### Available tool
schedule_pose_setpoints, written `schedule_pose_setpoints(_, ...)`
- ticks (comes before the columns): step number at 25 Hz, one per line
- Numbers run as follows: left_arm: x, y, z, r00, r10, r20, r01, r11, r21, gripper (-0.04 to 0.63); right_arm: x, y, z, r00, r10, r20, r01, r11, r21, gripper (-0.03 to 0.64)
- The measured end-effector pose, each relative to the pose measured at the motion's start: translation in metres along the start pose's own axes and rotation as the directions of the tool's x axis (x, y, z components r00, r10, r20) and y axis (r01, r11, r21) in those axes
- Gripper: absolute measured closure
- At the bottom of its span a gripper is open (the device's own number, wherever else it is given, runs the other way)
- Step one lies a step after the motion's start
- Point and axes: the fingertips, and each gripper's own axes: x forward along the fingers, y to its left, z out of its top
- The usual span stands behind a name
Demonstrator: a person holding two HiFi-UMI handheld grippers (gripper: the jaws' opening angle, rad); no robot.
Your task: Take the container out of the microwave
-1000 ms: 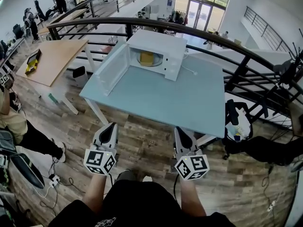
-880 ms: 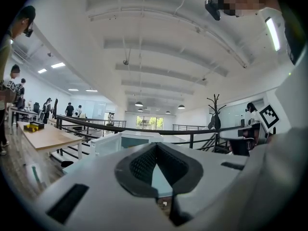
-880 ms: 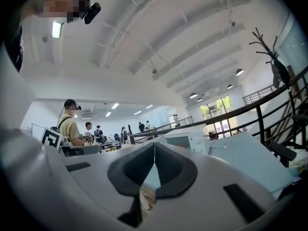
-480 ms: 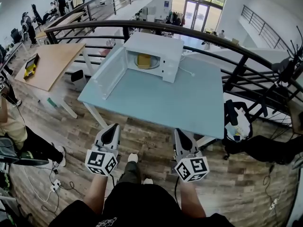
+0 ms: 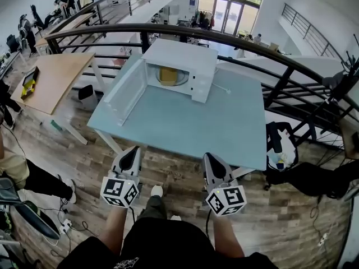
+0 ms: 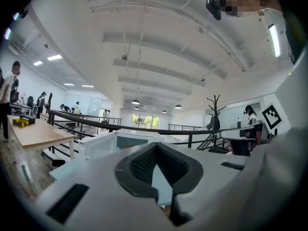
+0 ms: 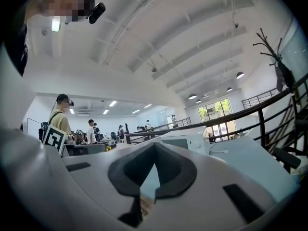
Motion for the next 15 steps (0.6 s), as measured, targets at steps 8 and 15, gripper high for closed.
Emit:
schedule_pose_setpoints(8, 0.051, 0.032, 0.007, 0.999, -0.043, 0.004, 0.043, 0.999, -0.016, 0.588, 0.057, -0.017, 0.001, 1.000, -0.028, -0.014, 0.028, 1.000, -0.012, 0.611)
schedule_pose_setpoints(15, 0.096, 0.059, 0.010, 0.998, -0.070, -0.007, 0.070, 0.997, -0.028, 0.588, 0.103, -0.031, 0.007, 0.999, -0.048, -0.020, 0.048, 0.999, 0.001, 0.611)
